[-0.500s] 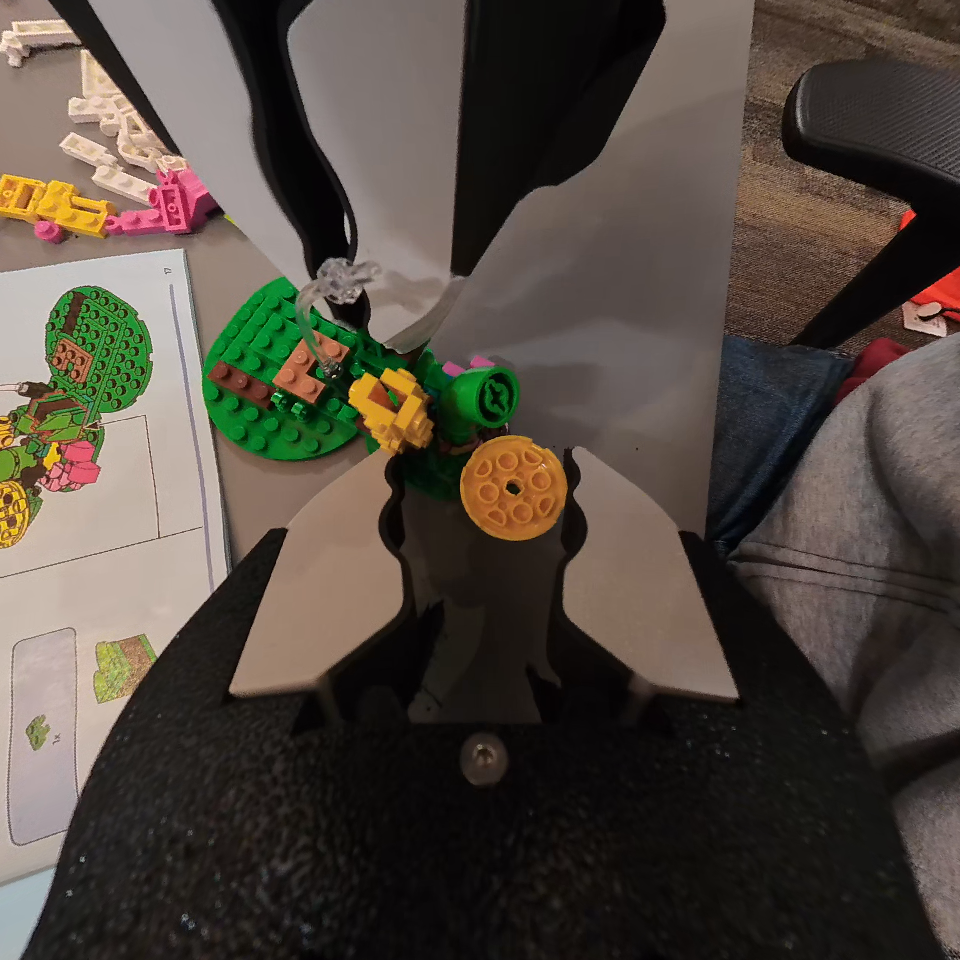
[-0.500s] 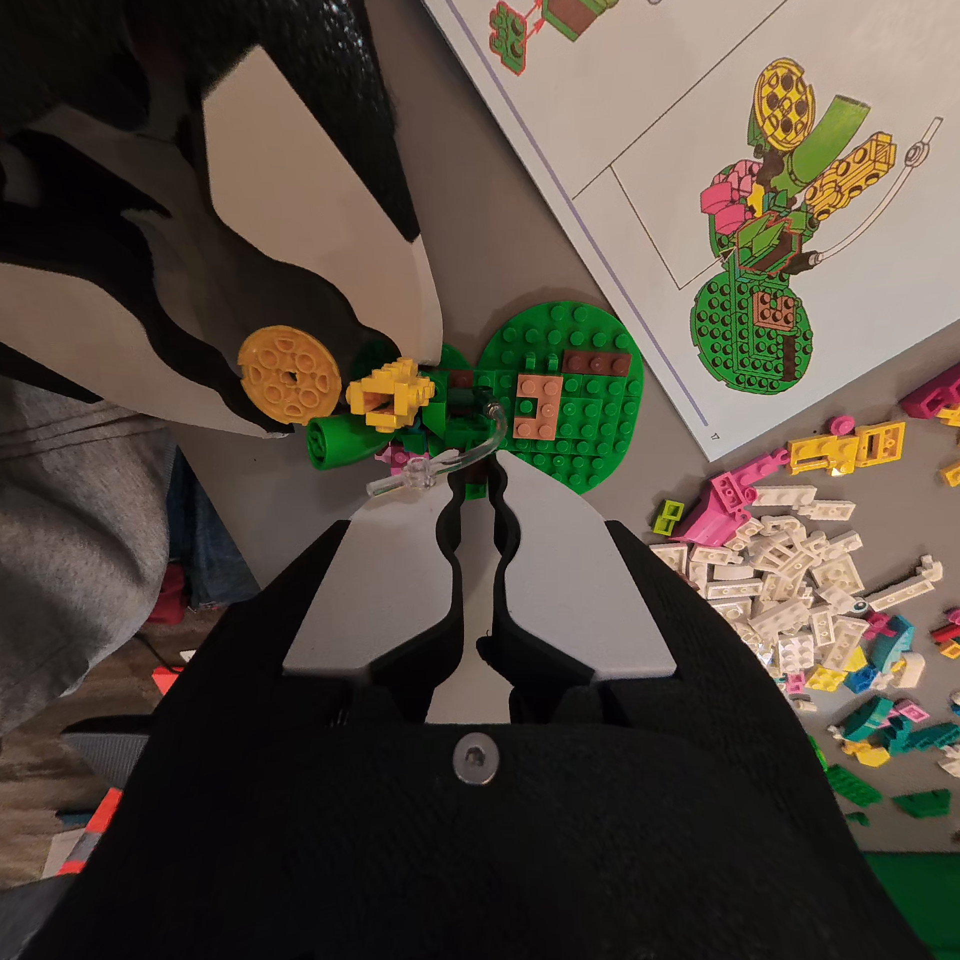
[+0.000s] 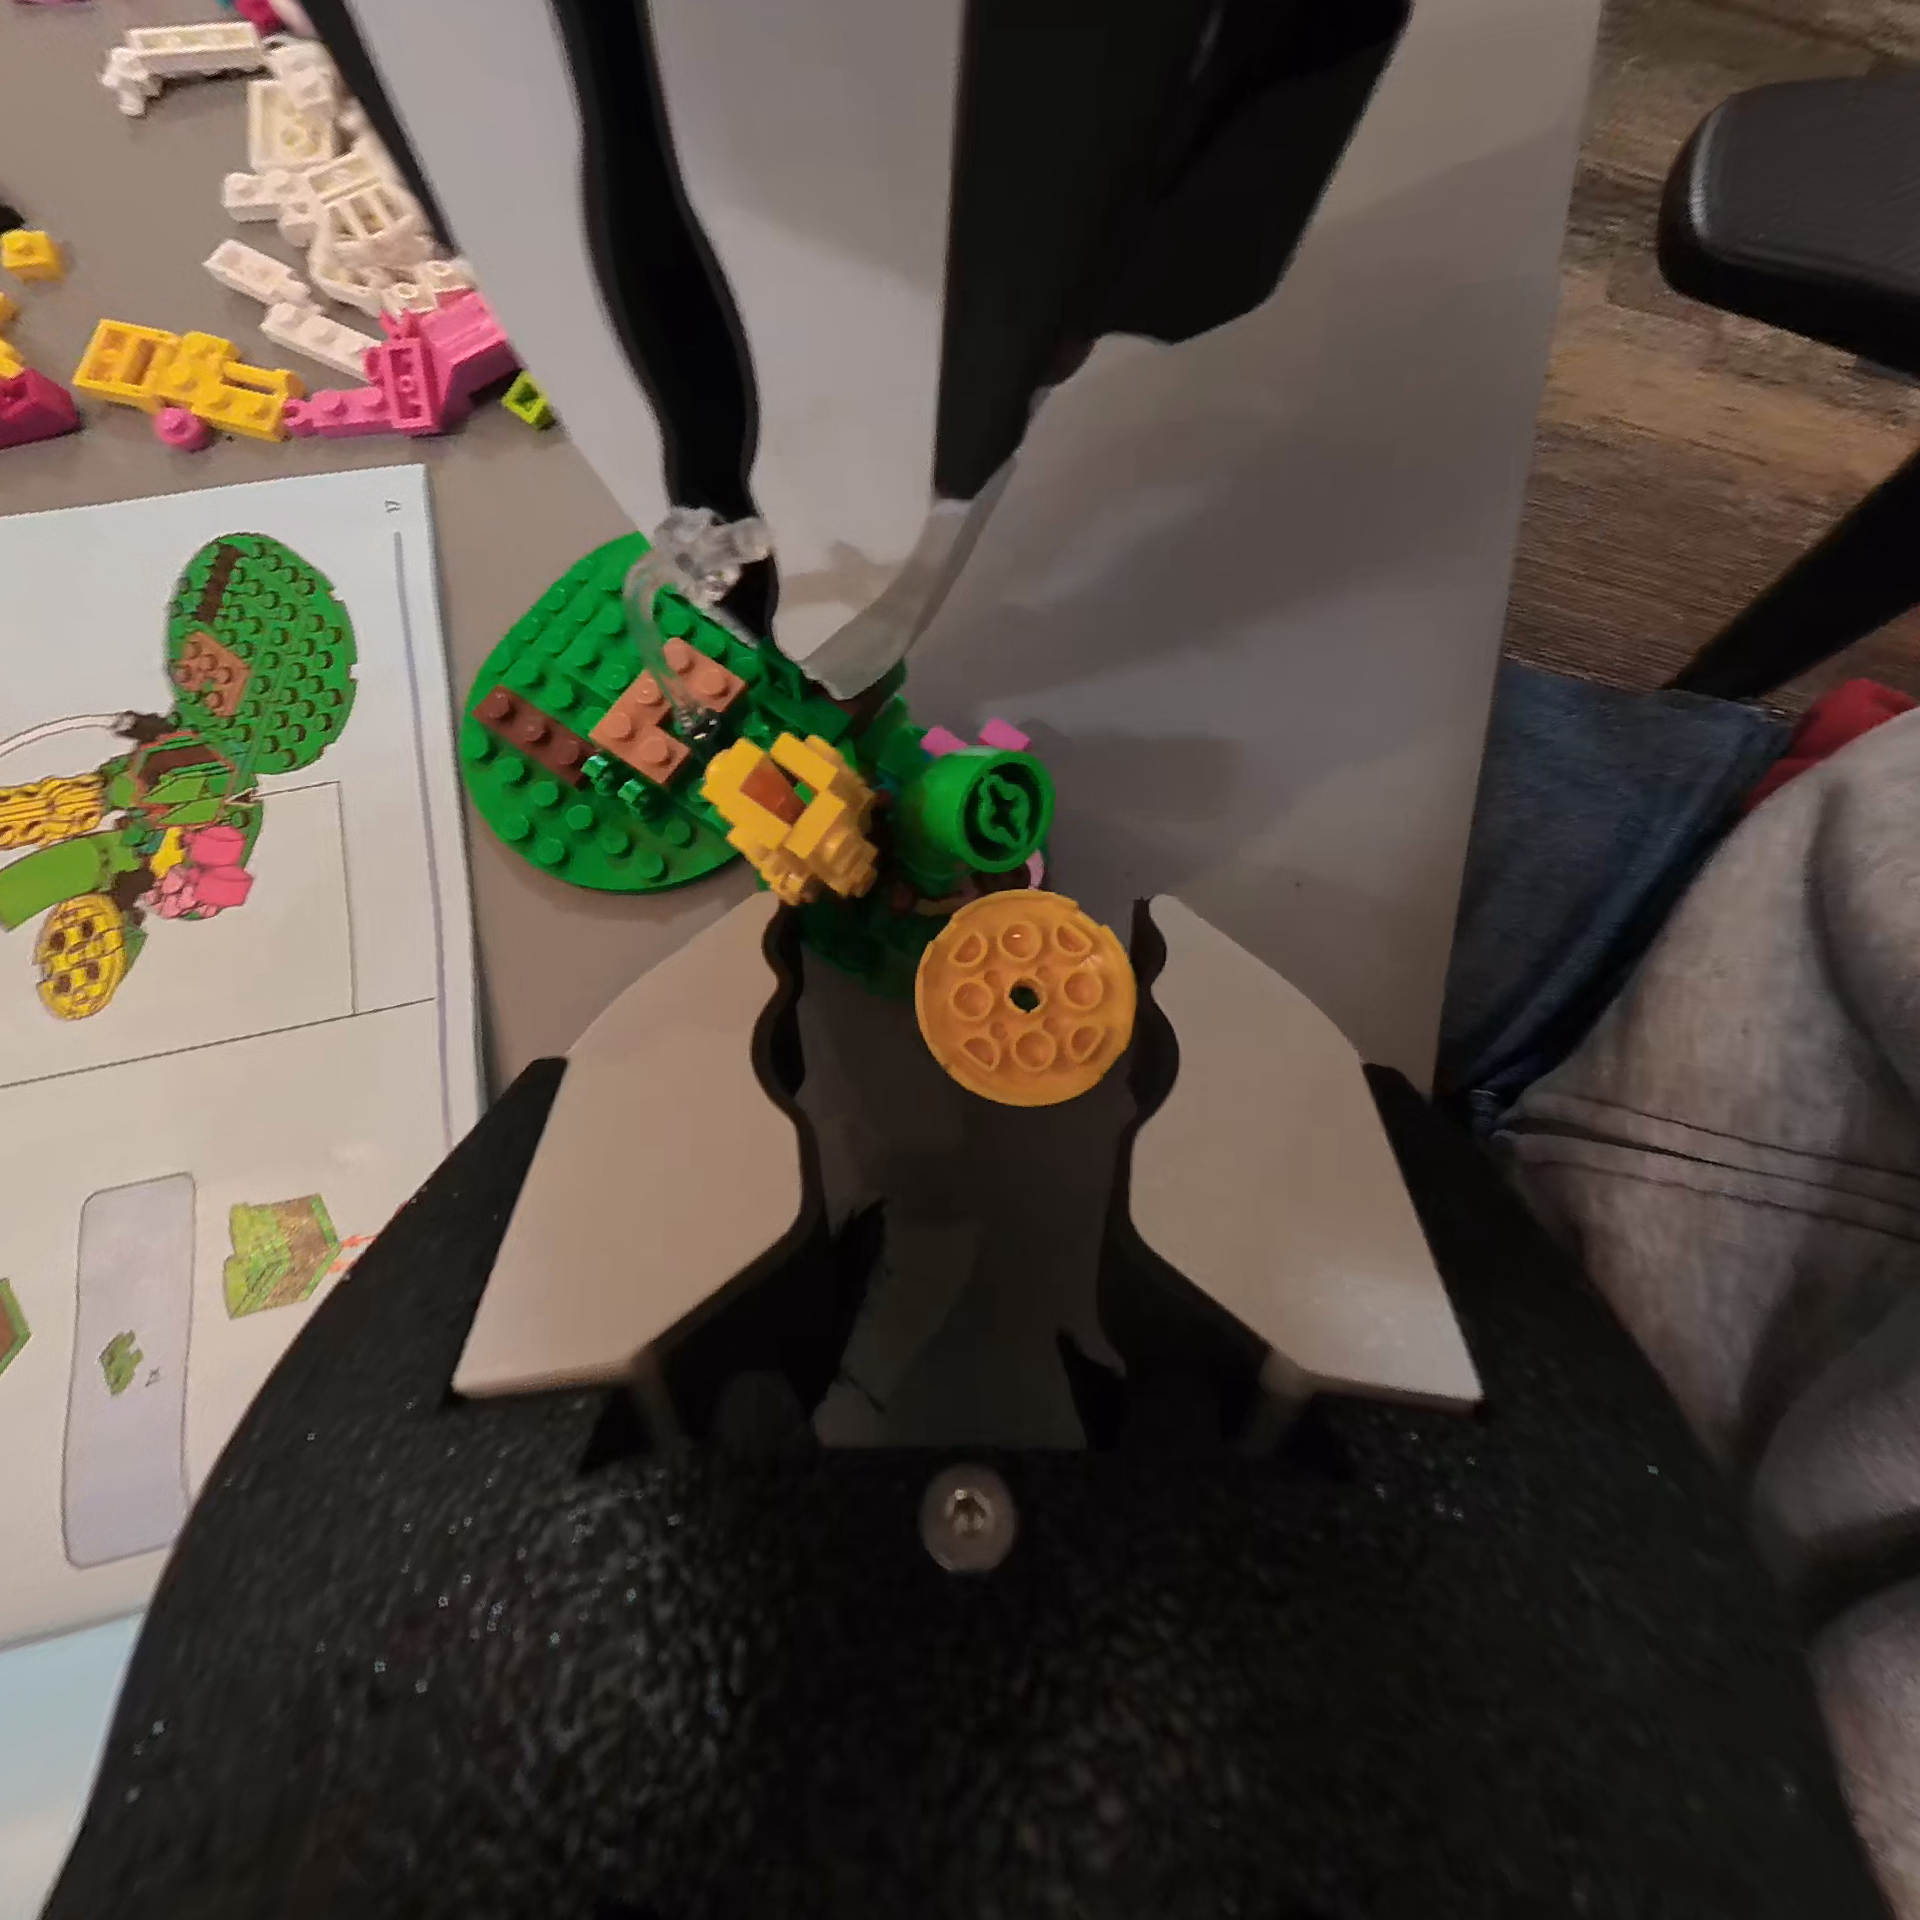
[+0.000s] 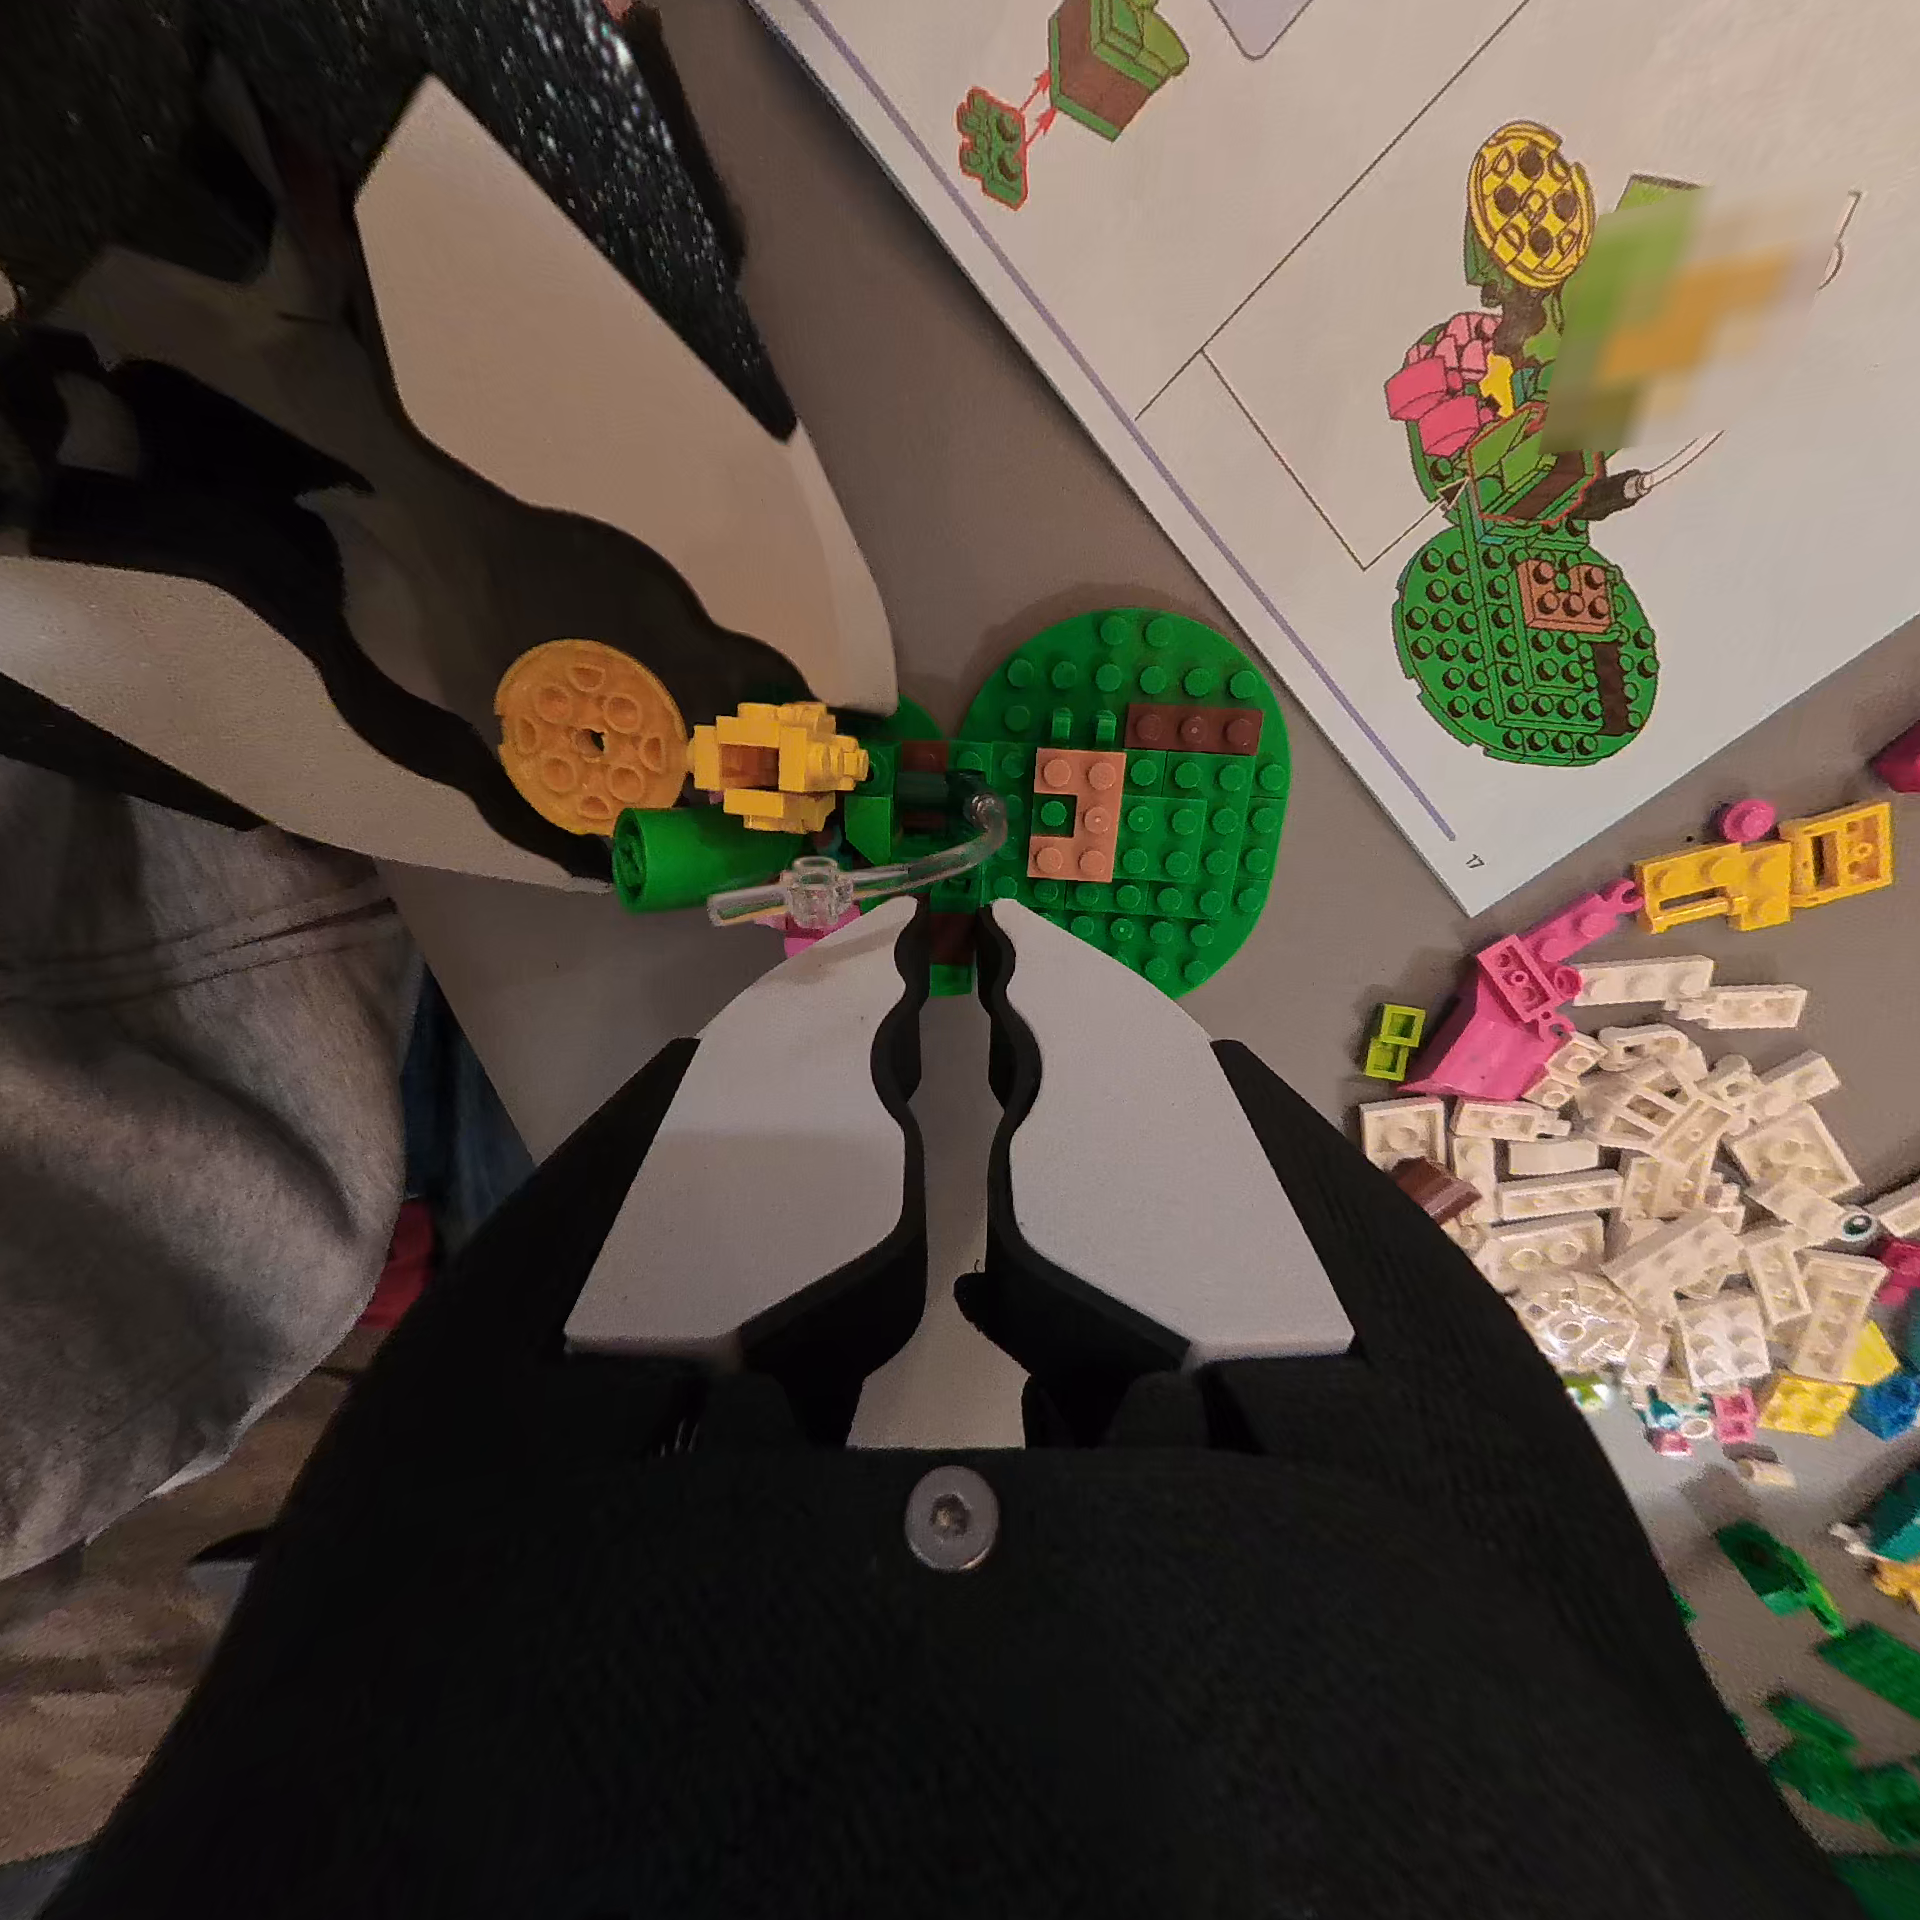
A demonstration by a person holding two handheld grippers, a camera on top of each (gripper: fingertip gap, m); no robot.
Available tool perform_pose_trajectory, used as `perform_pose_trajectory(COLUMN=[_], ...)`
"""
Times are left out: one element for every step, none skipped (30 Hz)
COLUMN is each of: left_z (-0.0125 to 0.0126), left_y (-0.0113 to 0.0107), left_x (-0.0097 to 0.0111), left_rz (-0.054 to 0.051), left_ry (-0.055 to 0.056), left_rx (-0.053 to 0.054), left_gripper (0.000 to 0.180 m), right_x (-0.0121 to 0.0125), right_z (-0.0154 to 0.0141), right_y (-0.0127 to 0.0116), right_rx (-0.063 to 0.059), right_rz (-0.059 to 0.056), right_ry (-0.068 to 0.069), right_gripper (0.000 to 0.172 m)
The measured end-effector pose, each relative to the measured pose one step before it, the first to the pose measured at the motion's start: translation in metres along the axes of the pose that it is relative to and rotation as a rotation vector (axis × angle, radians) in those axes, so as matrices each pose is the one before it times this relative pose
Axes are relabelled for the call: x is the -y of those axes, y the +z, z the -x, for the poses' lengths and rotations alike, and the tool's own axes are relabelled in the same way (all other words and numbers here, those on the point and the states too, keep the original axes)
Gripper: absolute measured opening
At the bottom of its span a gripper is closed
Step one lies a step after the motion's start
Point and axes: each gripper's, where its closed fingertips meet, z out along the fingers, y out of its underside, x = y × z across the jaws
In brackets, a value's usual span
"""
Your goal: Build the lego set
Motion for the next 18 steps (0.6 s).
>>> perform_pose_trajectory(left_z=[0.00119,0.00067,0.00031,0.00016,0.00027,0.00084,0.00114,0.00151,0.00218,0.00306,0.0034,0.00427,0.00434,0.00272,0.0007,-0.00017,-0.00095,-0.00093], left_y=[-0.0001,-0.00008,0.00003,-0.00006,-0.00017,-0.00038,-0.00079,-0.00094,-0.00132,-0.00171,-0.00218,-0.00274,-0.00333,-0.00426,-0.00497,-0.0055,-0.00568,-0.00587], left_x=[-0.00045,-0.00042,-0.00039,-0.00037,-0.00052,-0.00079,-0.00092,-0.00117,-0.00131,-0.0016,-0.00205,-0.00276,-0.0033,-0.00283,-0.00198,-0.00137,-0.00115,-0.00168], left_rz=[0.0013,0.0011,0.0005,0.0009,0.0015,0.0023,0.0022,0.0014,0.0,0.0012,0.0004,0.0028,0.0037,-0.0022,-0.0089,-0.0142,-0.0166,-0.0124], left_ry=[-0.002,-0.0045,-0.0063,-0.0066,-0.0045,-0.0025,-0.0018,-0.0013,-0.0053,-0.0101,-0.0114,-0.017,-0.0209,-0.0211,-0.0237,-0.0249,-0.021,-0.0169], left_rx=[0.0093,0.006,0.0026,0.0009,0.0021,0.0068,0.0093,0.0115,0.0145,0.0174,0.0189,0.0221,0.0215,0.0094,-0.0024,-0.0046,-0.0051,0.0006], left_gripper=[0.06,0.06,0.06,0.06,0.06,0.06,0.059,0.059,0.059,0.059,0.058,0.058,0.057,0.057,0.057,0.058,0.058,0.058], right_x=[-0.00029,-0.0004,-0.00088,-0.00193,-0.00237,-0.00254,-0.0026,-0.00218,-0.00178,-0.00218,-0.00347,-0.00391,-0.00323,-0.00257,-0.00303,-0.0019,0.00125,0.00415], right_z=[0.00104,0.00172,0.00135,0.00021,-0.00036,-0.00021,0.00007,0.00038,0.0002,-0.00059,-0.00195,-0.00301,-0.00293,-0.00234,-0.00272,-0.00158,0.00015,-0.00043], right_y=[-0.00012,-0.00024,-0.00027,-0.00027,-0.00045,-0.0008,-0.00159,-0.00241,-0.00318,-0.0034,-0.00315,-0.00238,-0.0015,-0.00073,-0.00003,0.00069,0.00104,0.00139], right_rx=[0.0093,0.0139,0.0102,0.0017,-0.003,-0.0031,-0.0006,0.0008,-0.0003,-0.004,-0.0065,-0.0076,-0.0031,0.003,0.0037,0.0098,0.0145,0.0059], right_rz=[-0.0099,-0.011,-0.0086,-0.0041,-0.0038,-0.0065,-0.0115,-0.0201,-0.031,-0.0346,-0.0293,-0.0294,-0.0361,-0.0393,-0.0291,-0.027,-0.0432,-0.0566], right_ry=[0.0059,0.0079,0.0092,0.0064,0.0023,0.0029,0.0024,-0.0038,-0.0107,-0.0116,-0.0112,-0.0164,-0.0287,-0.0373,-0.0329,-0.0388,-0.0523,-0.0532], right_gripper=[0.008,0.011,0.016,0.019,0.02,0.022,0.024,0.027,0.03,0.031,0.033,0.035,0.04,0.042,0.045,0.053,0.057,0.061])
